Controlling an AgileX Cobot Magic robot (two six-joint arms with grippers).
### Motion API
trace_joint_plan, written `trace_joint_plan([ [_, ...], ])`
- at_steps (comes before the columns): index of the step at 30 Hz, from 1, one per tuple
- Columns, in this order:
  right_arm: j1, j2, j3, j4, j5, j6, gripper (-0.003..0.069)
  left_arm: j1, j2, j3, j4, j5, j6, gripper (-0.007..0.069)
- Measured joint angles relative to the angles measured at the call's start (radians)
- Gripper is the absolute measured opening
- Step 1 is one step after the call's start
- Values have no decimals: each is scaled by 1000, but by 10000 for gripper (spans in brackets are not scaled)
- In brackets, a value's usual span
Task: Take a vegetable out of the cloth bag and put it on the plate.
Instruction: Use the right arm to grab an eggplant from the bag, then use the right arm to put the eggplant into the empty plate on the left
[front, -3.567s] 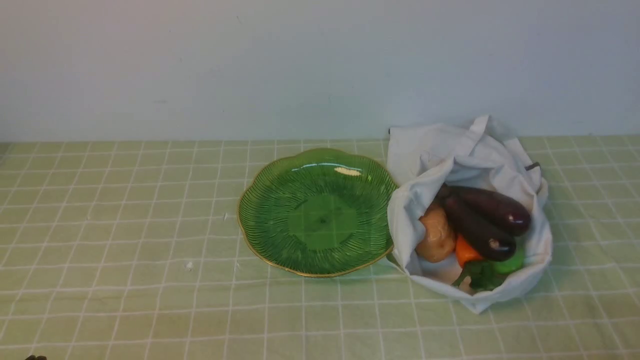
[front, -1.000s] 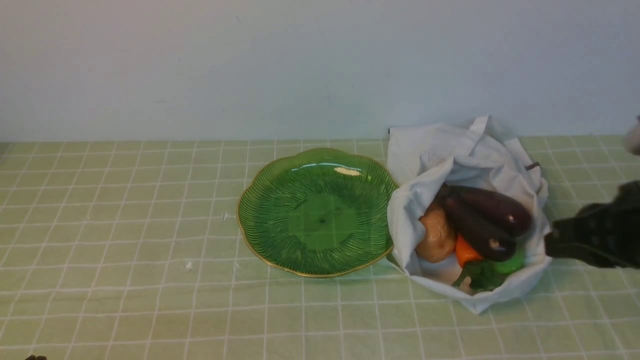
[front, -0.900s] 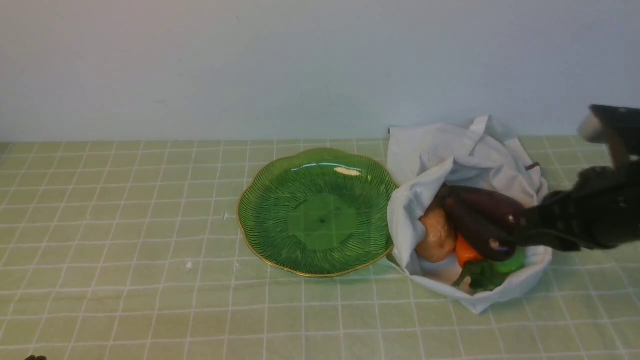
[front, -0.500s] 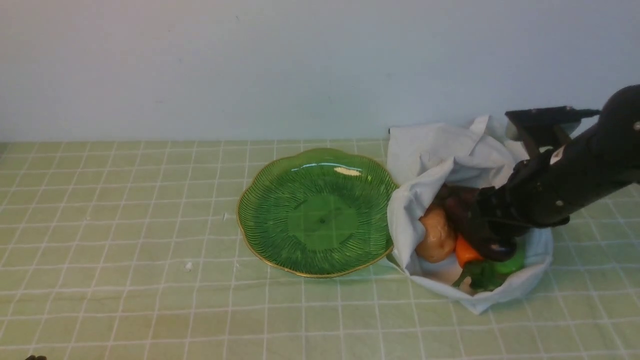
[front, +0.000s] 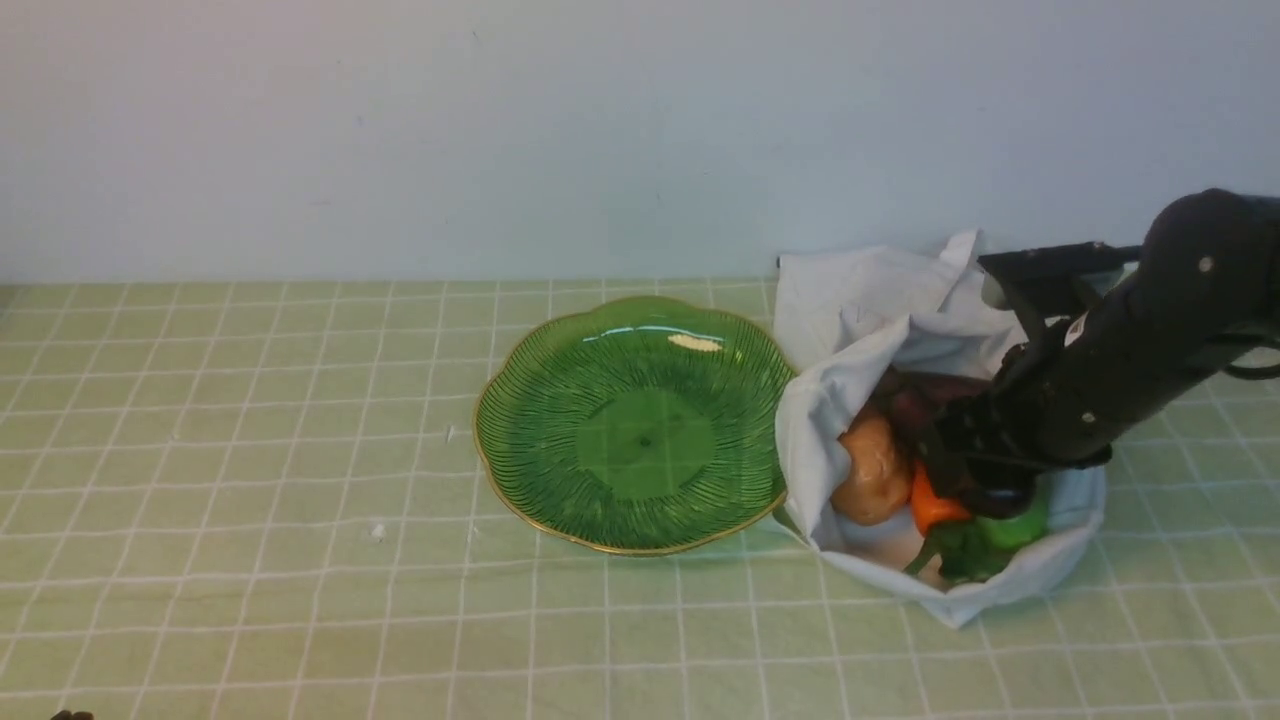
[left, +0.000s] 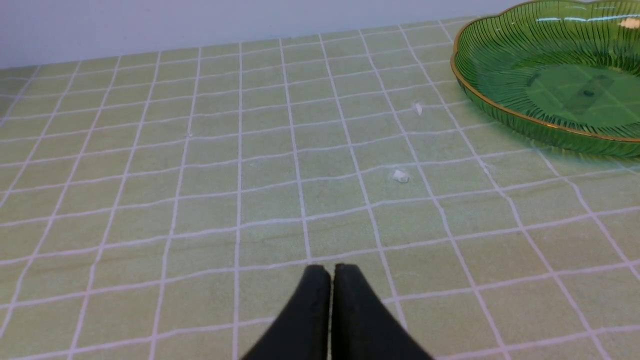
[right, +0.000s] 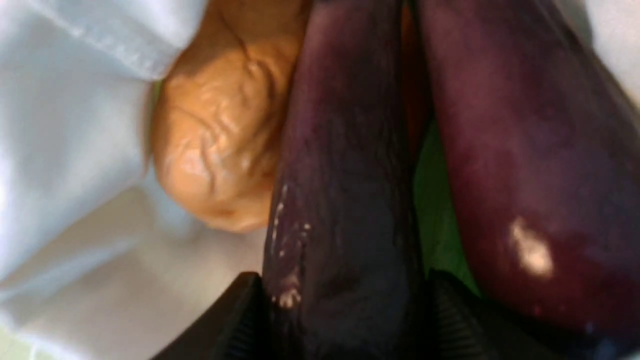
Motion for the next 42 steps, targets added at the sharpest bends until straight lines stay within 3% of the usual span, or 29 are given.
trace_joint_plan([
  [7,0,-168,-15,-3,311,71,374,0,0,0,0,0,0,-8],
  [12,0,-321,-15,51,368,99,374,0,0,0,0,0,0,-8],
  [17,11,-387,-16,213,246,65,374,0,0,0,0,0,0,-8],
  [21,89,-307,-18,377,23,-97,374,0,0,0,0,0,0,-8],
  [26,197,-89,-69,483,-188,-240,374,0,0,0,0,0,0,-8],
  [39,239,254,-289,393,-260,-279,384,0,0,0,0,0,0,-8],
  [42,239,276,-295,376,-260,-290,489,0,0,0,0,0,0,-8],
])
